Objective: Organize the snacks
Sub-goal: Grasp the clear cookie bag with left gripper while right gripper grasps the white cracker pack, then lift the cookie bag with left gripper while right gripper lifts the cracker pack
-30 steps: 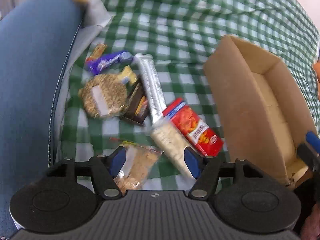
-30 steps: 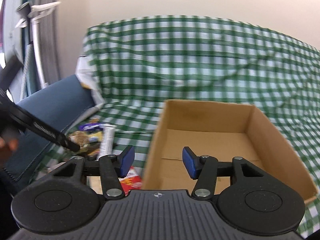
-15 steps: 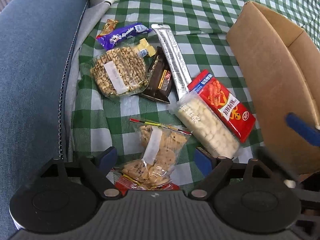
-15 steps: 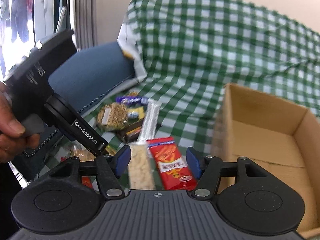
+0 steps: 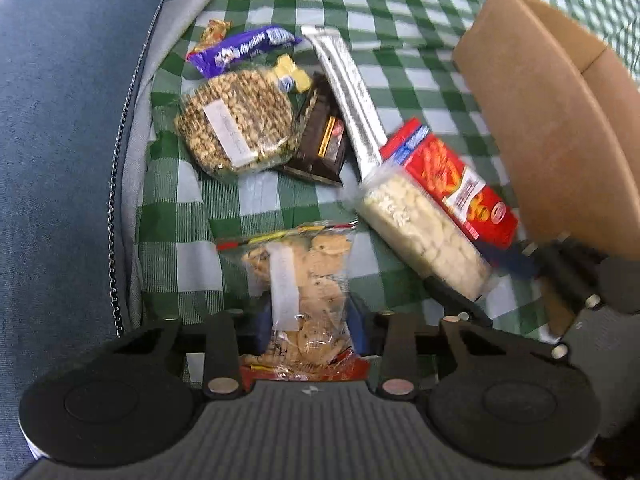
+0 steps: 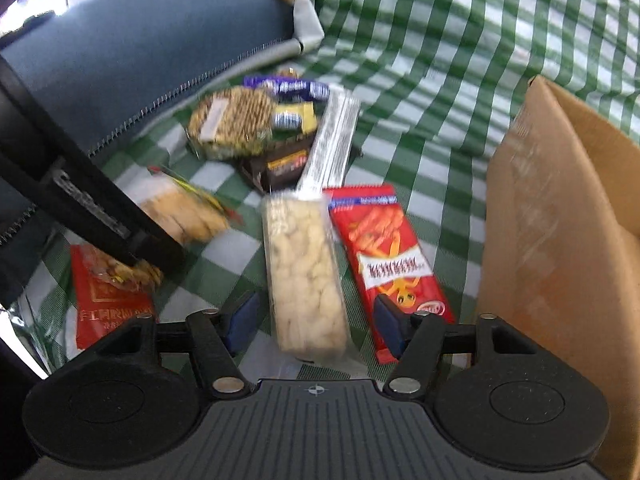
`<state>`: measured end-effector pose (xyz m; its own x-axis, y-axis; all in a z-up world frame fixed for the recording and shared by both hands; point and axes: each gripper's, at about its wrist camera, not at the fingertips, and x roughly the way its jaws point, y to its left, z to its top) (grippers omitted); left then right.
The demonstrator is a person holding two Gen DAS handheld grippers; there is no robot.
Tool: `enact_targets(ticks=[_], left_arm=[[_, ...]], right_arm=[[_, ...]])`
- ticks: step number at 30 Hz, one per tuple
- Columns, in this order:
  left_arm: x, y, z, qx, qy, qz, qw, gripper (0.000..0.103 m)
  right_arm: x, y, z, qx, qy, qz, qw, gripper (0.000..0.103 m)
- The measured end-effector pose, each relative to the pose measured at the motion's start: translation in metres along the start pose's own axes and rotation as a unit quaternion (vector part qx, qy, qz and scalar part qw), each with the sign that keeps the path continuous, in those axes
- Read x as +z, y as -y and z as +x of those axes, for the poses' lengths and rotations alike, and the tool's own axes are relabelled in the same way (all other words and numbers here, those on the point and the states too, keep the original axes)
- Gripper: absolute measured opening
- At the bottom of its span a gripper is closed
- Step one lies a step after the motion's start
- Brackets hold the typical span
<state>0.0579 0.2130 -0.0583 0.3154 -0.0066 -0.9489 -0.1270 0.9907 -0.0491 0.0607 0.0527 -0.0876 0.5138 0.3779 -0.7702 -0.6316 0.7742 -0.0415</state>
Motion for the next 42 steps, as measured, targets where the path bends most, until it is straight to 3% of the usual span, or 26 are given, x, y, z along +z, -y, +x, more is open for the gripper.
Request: enact_targets(ticks=[1,3,7,12,18,23,42], left_arm=[[0.0,-0.002,-0.003,-0.007,0.006,-0.01,0.9999,0.039],[0.002,-0.009,-0.009,-0.023,0.024,-0.032,0.9989,0.039],[0.004,-0.022,-0.02,-0.07,0.054,-0.083,0.9926,0.039],[0.008,-0.021,-0.012,-0.117,0.035,-0.108,0.9866,0.039],[0.014,-0.016,0.004,-0.103,0.001,-0.118,0.9876,0.042],[0.014,-0.015,0.008,-0.093,-0.004,-0.11,0.9895,0.05],[0.017,-0.003,0.018,-0.073,-0.016,-0.077,0.9942,0.052]], right_arm=[[-0.001,0.0,0.002,0.001,-0.005,0.001,1.0,0.042],[-0.002,0.001,0.0,0.008,-0.004,0.007,1.0,0.039],[-0.004,0.0,-0.012,0.02,0.009,0.008,1.0,0.038],[-0.013,0.006,-0.027,0.025,-0.009,0.04,0.999,0.038],[-0.026,0.007,-0.029,0.029,-0.04,0.056,0.997,0.039],[-0.026,0.011,-0.03,0.034,-0.033,0.069,0.996,0.043],[-0.023,0.013,-0.018,0.032,-0.037,0.073,0.996,0.044]])
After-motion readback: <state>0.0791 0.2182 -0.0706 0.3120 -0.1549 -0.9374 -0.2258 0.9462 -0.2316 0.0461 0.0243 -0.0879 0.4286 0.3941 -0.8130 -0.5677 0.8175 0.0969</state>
